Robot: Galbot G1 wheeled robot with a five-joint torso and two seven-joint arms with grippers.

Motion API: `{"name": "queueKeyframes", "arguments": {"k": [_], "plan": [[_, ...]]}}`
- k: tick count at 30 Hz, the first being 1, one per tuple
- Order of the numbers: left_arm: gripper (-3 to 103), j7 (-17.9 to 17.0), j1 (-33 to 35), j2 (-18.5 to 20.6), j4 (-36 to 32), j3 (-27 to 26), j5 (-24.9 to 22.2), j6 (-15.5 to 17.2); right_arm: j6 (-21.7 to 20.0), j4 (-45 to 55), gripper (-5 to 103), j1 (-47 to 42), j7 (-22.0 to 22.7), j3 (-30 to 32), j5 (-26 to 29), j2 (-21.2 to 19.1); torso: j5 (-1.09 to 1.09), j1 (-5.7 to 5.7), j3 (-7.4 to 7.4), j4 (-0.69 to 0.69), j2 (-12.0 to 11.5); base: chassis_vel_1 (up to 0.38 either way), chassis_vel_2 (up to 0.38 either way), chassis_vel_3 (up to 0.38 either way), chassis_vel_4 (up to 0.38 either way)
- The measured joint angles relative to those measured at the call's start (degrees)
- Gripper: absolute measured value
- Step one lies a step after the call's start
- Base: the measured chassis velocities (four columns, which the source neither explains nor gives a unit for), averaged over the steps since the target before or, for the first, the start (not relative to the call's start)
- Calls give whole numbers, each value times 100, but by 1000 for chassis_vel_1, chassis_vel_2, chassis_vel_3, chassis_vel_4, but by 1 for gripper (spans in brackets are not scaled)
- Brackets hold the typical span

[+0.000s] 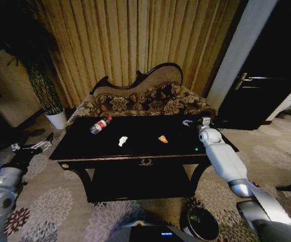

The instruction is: Move to the front of the table and place the trash on the table into the trash bin.

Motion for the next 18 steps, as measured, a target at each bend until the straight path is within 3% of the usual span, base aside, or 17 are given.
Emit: {"name": "queueKeyframes", "arguments": {"k": [13,15,18], "plan": [[100,17,-16,24,2,36,2,-37,36,-51,102,-154,0,149,39,48,0,0,0,1,0,0,0,0,0],[100,21,-17,37,16,28,1,-44,18,-35,99,-154,1,150,86,52,-1,0,0,2,0,0,0,0,0],[100,42,-18,71,51,-4,-10,-69,9,-7,83,-171,1,170,111,57,-1,0,0,1,0,0,0,0,0]]}}
